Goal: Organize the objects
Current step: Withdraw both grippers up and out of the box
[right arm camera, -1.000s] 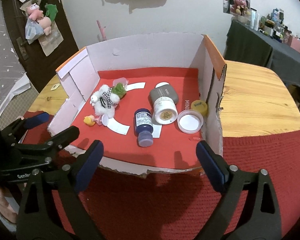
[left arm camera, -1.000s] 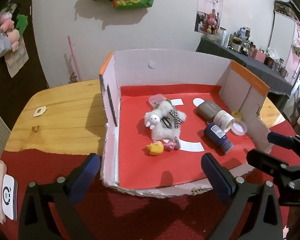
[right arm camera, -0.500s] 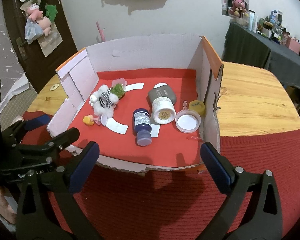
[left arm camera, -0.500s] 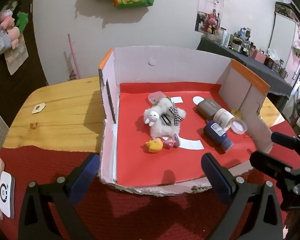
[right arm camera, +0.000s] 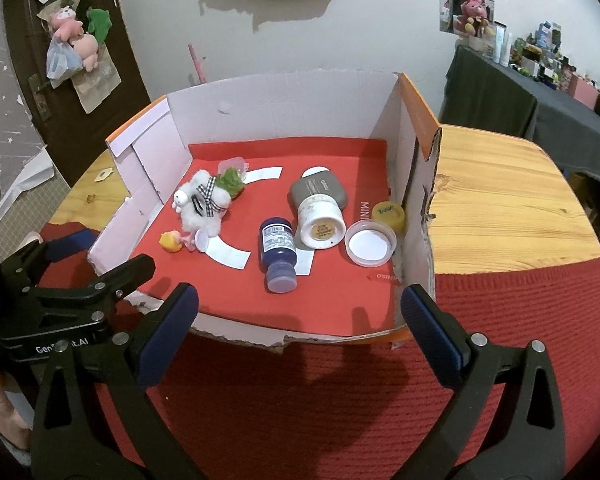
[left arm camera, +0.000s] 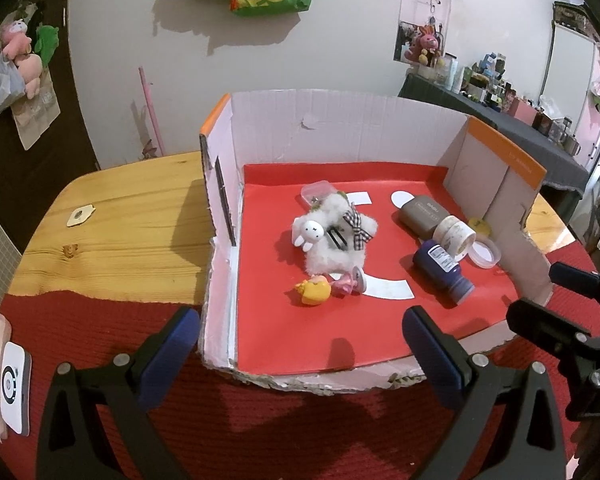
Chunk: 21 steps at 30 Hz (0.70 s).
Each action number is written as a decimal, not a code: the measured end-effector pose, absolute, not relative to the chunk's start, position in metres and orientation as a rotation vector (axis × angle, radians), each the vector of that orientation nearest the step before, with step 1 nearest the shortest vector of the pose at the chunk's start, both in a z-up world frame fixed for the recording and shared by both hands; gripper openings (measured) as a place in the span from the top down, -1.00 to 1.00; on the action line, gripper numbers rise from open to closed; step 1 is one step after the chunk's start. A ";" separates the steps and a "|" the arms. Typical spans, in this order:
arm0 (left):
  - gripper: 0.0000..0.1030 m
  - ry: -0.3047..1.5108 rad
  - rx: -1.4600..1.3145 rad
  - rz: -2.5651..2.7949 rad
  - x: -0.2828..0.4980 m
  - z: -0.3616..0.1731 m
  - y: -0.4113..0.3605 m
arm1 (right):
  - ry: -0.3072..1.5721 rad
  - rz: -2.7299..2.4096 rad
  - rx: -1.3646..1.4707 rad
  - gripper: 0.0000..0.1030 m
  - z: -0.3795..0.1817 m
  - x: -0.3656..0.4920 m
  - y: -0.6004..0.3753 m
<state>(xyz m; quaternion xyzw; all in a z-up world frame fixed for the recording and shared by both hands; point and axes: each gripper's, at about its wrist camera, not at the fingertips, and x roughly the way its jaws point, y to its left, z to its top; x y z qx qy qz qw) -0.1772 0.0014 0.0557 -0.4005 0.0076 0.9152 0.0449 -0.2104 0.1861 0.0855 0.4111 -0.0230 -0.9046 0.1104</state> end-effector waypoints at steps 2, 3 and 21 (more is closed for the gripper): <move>-1.00 0.020 -1.222 2.794 -0.176 0.056 0.001 | -0.072 -2.659 1.200 -1.00 0.086 -0.209 0.186; -1.00 0.018 -1.220 2.793 -0.176 0.057 0.000 | -0.073 -2.662 1.193 -1.00 0.087 -0.208 0.186; -1.00 -0.025 -1.207 2.782 -0.145 0.059 0.001 | -0.116 -2.667 1.132 -1.00 0.093 -0.176 0.187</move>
